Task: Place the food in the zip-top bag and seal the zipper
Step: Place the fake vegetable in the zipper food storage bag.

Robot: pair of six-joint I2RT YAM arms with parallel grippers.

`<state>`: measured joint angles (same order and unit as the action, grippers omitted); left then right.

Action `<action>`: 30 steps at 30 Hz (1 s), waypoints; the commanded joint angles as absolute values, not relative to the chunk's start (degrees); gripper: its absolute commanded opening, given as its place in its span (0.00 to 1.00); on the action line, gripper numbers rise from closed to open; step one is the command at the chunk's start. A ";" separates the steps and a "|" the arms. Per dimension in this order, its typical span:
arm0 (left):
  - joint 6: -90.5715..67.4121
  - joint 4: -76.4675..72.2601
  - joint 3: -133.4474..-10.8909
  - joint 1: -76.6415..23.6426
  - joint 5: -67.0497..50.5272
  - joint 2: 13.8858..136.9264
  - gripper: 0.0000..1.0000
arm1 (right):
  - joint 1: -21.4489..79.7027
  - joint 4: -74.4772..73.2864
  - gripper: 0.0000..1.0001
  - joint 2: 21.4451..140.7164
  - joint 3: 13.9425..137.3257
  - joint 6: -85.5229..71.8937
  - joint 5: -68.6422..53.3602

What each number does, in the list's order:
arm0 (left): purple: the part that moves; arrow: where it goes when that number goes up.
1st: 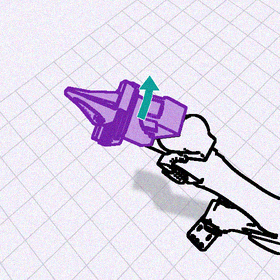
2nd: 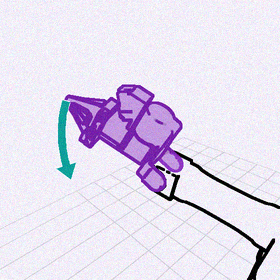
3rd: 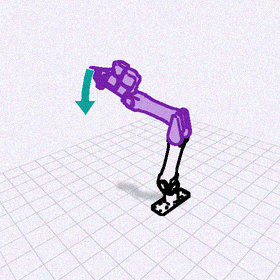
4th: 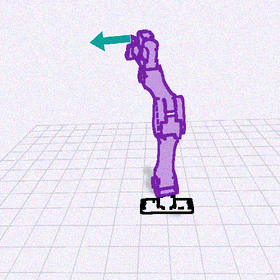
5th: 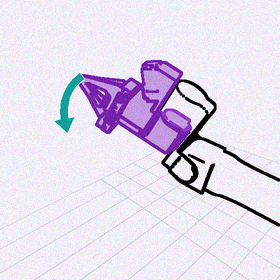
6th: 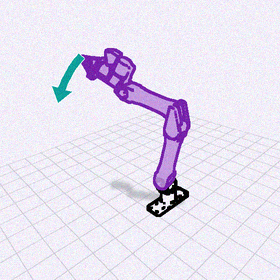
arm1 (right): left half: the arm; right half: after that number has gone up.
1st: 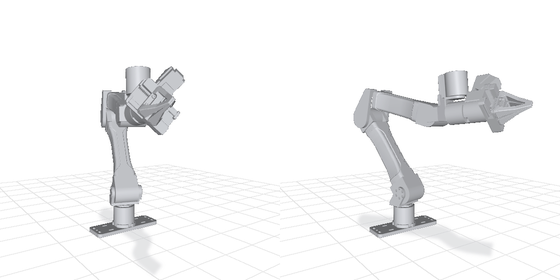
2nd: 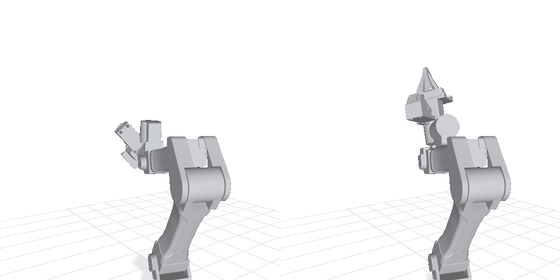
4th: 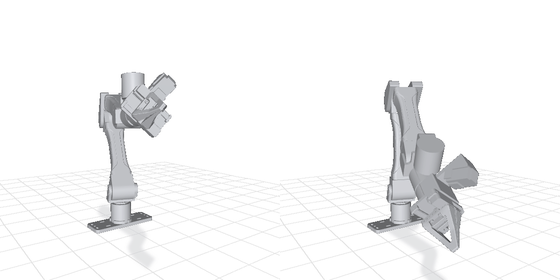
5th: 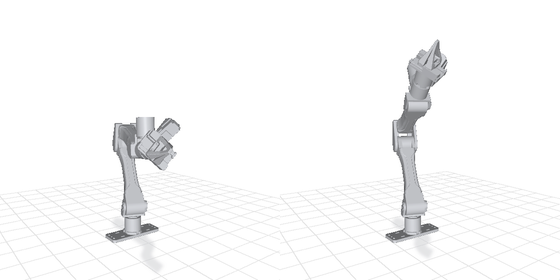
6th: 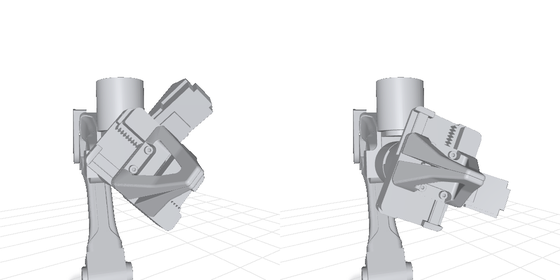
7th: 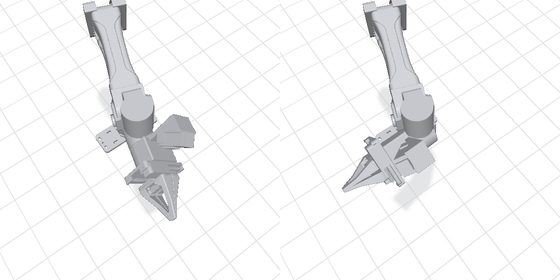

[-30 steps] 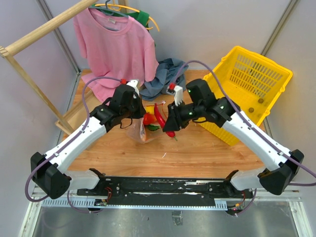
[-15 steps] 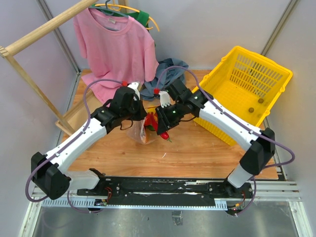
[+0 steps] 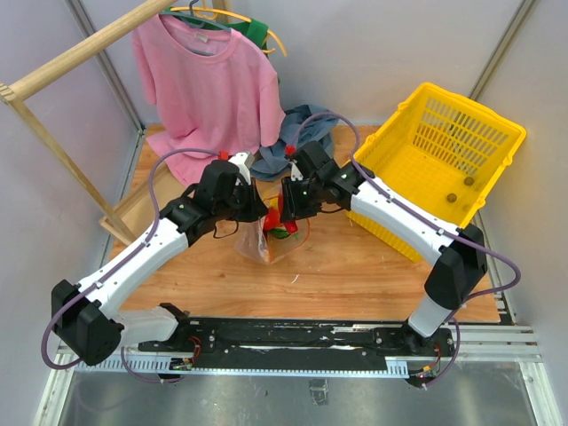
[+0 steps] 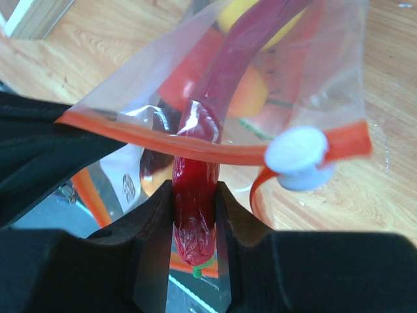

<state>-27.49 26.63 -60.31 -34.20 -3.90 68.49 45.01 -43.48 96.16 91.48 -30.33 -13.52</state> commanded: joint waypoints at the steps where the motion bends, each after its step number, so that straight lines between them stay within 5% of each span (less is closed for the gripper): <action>1: -29.44 24.04 -60.64 -33.86 -6.71 66.98 0.00 | 44.87 -33.58 0.14 92.89 86.65 -35.81 -5.26; 16: -32.28 23.61 -60.77 -33.84 -6.06 67.43 0.00 | 44.79 -28.65 0.63 84.43 81.77 -27.64 -10.43; 24: -32.04 23.86 -61.16 -33.86 -5.83 67.74 0.00 | 44.31 -29.21 0.71 71.32 69.94 -23.42 1.56; 30: -31.82 24.25 -61.52 -33.84 -5.46 68.00 0.00 | 44.37 -23.80 0.71 68.86 61.11 -26.38 -0.16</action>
